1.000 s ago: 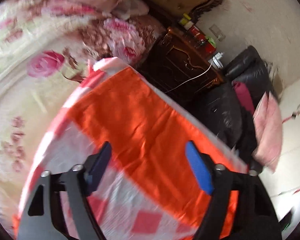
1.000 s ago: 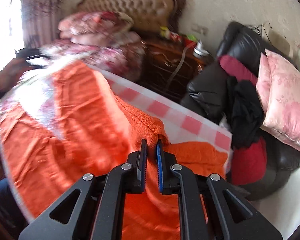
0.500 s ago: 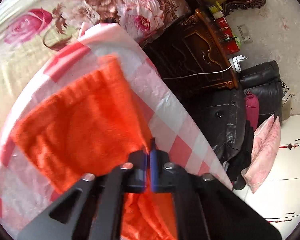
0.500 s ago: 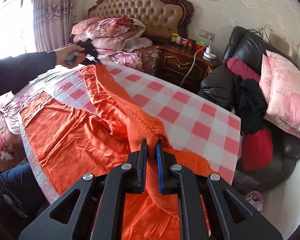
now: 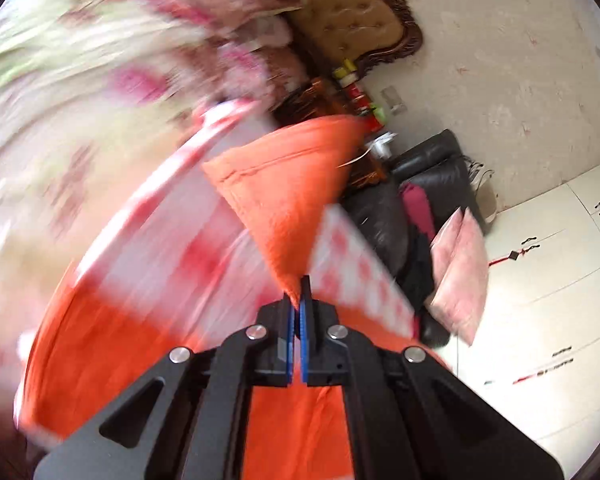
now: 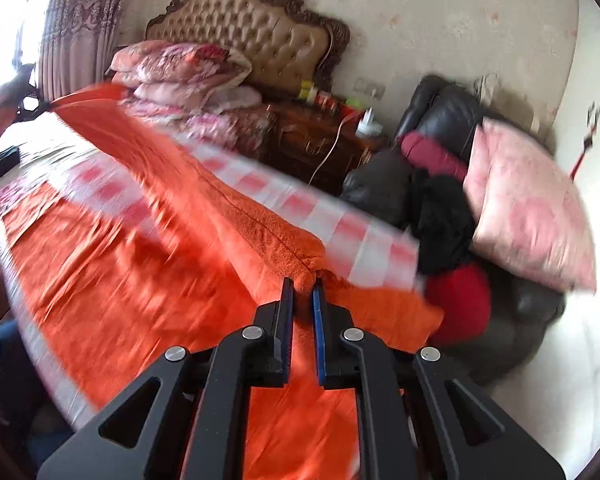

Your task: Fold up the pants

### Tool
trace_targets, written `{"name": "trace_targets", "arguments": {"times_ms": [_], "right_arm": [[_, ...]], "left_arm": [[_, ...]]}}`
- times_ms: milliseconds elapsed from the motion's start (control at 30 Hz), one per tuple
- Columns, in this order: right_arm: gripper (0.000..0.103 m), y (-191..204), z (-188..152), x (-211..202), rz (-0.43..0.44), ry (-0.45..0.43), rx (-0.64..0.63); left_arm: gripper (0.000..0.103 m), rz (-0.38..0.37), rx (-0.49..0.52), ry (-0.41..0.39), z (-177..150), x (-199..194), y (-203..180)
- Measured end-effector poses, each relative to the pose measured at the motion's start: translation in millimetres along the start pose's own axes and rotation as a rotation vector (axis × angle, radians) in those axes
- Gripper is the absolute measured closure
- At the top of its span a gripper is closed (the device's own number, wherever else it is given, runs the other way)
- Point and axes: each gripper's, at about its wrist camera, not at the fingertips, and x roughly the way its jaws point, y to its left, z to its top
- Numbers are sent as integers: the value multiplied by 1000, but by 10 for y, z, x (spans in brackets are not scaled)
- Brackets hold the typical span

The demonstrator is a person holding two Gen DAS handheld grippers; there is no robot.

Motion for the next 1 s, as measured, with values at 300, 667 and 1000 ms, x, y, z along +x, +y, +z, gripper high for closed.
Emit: {"name": "trace_targets", "arguments": {"times_ms": [300, 667, 1000], "right_arm": [[56, 338, -1530, -28, 107, 236, 429], [35, -429, -1971, -193, 248, 114, 1178], [84, -579, -1741, 6, 63, 206, 1088]], "left_arm": [[102, 91, -109, 31, -1274, -46, 1311], [102, 1, -128, 20, -1283, 11, 1369], [75, -113, -191, 15, -1285, -7, 1553]]}}
